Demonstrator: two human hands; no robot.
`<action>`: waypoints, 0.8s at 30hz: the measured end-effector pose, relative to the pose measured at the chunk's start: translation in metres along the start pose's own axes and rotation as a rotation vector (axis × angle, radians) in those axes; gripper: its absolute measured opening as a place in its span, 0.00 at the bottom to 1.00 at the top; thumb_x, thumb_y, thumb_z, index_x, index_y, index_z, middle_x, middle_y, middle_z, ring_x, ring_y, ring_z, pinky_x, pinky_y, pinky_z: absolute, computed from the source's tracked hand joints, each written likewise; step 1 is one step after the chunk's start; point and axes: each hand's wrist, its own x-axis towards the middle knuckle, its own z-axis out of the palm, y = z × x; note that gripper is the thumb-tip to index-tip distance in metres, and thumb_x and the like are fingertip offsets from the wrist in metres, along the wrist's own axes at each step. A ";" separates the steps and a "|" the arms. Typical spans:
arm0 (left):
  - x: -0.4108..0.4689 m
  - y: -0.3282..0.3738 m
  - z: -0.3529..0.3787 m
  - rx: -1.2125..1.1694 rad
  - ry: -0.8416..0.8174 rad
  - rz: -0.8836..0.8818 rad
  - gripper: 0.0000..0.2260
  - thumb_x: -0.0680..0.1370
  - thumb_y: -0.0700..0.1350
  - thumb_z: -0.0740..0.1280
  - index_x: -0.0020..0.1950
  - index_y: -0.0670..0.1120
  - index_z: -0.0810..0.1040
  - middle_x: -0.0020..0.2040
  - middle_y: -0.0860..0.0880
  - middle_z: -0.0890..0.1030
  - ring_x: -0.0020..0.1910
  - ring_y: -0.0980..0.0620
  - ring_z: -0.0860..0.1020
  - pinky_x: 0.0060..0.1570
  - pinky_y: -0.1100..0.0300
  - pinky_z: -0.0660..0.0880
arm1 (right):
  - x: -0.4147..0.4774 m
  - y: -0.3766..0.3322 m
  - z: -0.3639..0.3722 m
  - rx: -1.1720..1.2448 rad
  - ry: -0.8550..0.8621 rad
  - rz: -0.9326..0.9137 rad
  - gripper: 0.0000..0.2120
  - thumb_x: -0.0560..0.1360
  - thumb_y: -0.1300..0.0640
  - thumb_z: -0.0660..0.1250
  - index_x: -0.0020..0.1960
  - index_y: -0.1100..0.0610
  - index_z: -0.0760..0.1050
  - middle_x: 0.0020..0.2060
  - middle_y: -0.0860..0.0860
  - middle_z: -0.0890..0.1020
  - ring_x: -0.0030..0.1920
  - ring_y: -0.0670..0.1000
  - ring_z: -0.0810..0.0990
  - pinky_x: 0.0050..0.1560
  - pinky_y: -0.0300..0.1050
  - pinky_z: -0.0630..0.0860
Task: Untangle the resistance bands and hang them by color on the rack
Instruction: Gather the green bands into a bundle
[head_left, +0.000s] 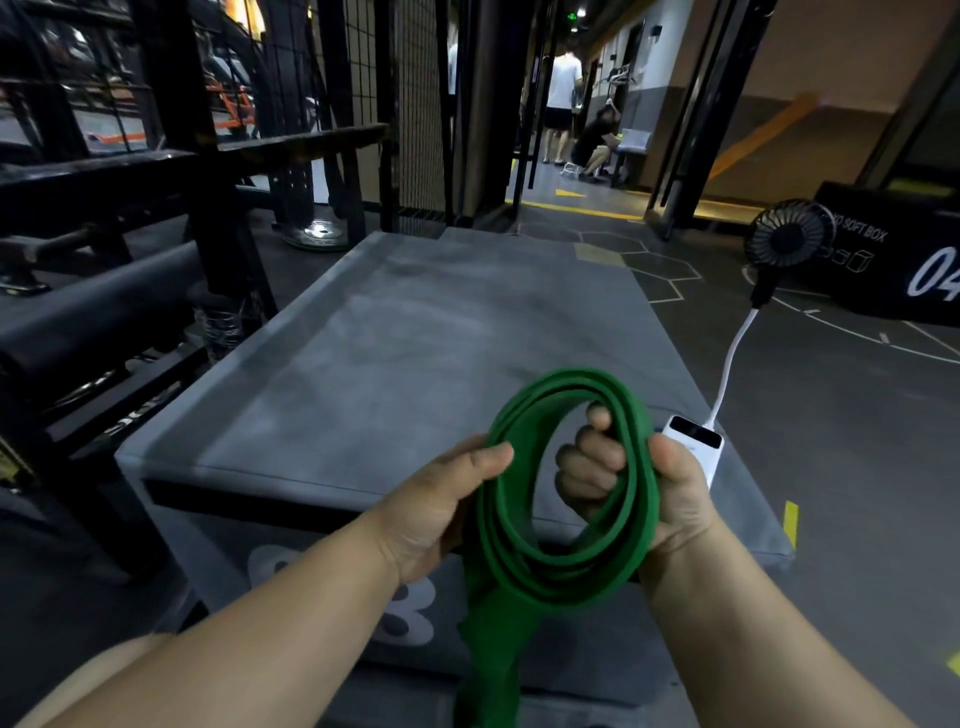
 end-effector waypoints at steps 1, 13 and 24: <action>0.000 -0.005 -0.001 0.042 -0.028 -0.034 0.31 0.57 0.63 0.79 0.55 0.50 0.83 0.56 0.44 0.82 0.52 0.48 0.81 0.54 0.50 0.76 | 0.001 0.000 0.002 0.038 0.033 -0.024 0.15 0.77 0.60 0.66 0.62 0.64 0.73 0.46 0.54 0.81 0.47 0.51 0.78 0.52 0.42 0.70; 0.006 -0.029 -0.015 0.530 -0.254 -0.333 0.52 0.60 0.56 0.80 0.76 0.54 0.52 0.66 0.48 0.75 0.66 0.49 0.74 0.67 0.52 0.71 | -0.002 -0.012 0.008 0.181 0.310 -0.165 0.18 0.82 0.60 0.53 0.68 0.62 0.71 0.64 0.58 0.77 0.59 0.55 0.77 0.71 0.51 0.60; 0.003 -0.021 -0.029 1.032 -0.096 -0.445 0.31 0.68 0.53 0.74 0.68 0.53 0.67 0.58 0.54 0.78 0.52 0.57 0.79 0.45 0.63 0.77 | -0.008 -0.024 -0.009 0.155 0.192 -0.317 0.21 0.76 0.64 0.64 0.69 0.55 0.69 0.46 0.52 0.80 0.47 0.52 0.80 0.66 0.56 0.70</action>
